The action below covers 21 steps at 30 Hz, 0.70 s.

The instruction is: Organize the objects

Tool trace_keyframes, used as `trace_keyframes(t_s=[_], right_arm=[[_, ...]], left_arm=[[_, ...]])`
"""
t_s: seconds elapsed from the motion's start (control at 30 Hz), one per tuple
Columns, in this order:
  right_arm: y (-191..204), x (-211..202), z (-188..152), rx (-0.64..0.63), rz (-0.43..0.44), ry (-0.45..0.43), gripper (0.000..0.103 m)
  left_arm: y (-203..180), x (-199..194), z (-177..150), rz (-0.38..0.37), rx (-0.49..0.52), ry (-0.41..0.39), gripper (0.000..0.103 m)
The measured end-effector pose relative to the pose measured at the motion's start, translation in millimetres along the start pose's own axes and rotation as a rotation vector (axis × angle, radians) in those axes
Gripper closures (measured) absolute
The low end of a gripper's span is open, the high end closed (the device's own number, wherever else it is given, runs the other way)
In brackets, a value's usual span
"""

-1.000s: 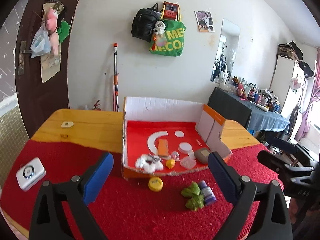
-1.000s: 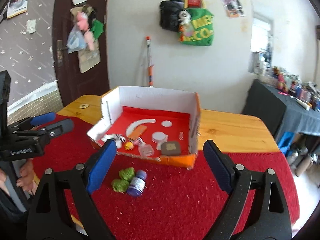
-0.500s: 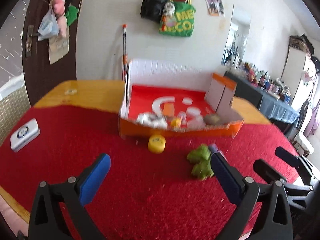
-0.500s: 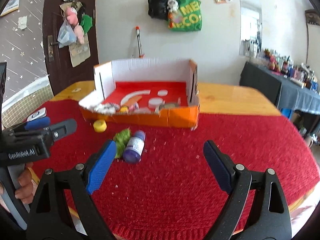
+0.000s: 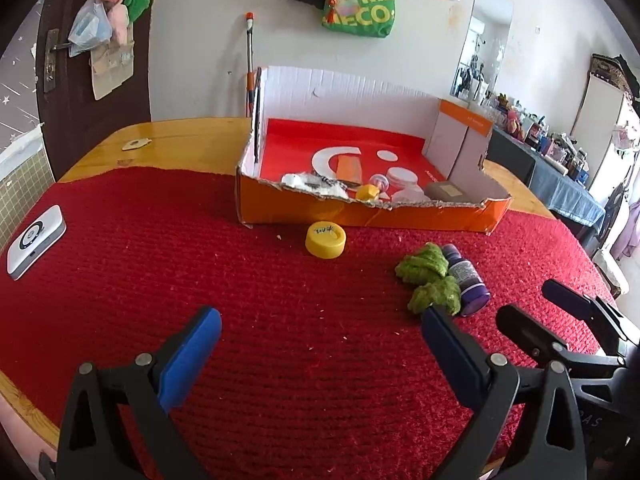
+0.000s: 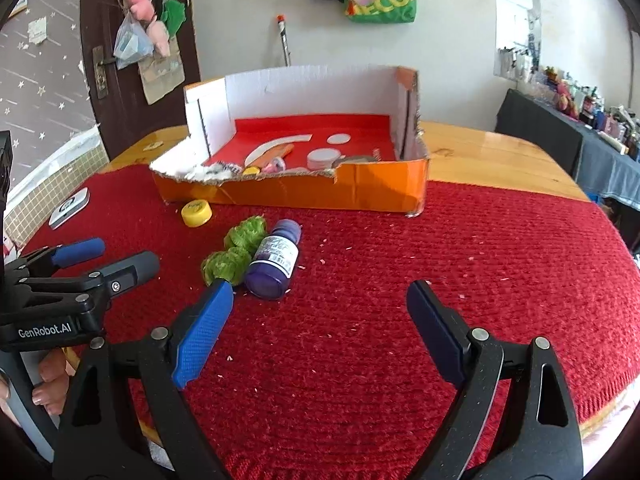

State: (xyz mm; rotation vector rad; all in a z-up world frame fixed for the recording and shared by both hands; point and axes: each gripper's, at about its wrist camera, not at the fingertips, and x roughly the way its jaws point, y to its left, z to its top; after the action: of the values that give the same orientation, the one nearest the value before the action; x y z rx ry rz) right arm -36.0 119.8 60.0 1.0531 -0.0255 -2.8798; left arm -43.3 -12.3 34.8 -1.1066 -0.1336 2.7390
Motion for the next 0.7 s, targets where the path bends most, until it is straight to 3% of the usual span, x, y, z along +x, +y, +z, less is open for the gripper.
trace_keyframes(t_s=[0.4,0.7], right_arm=[[-2.3,29.3,7.0,0.0,0.021,0.124,0.014],[-39.4,25.0,6.8,0.083,-0.019,0.127,0.014]], left_arm=[[15.4,11.5,5.4,0.003,-0.011,0.061,0.001],[0.9,17.6,3.6,-0.09,0.019,0.094,0.001]])
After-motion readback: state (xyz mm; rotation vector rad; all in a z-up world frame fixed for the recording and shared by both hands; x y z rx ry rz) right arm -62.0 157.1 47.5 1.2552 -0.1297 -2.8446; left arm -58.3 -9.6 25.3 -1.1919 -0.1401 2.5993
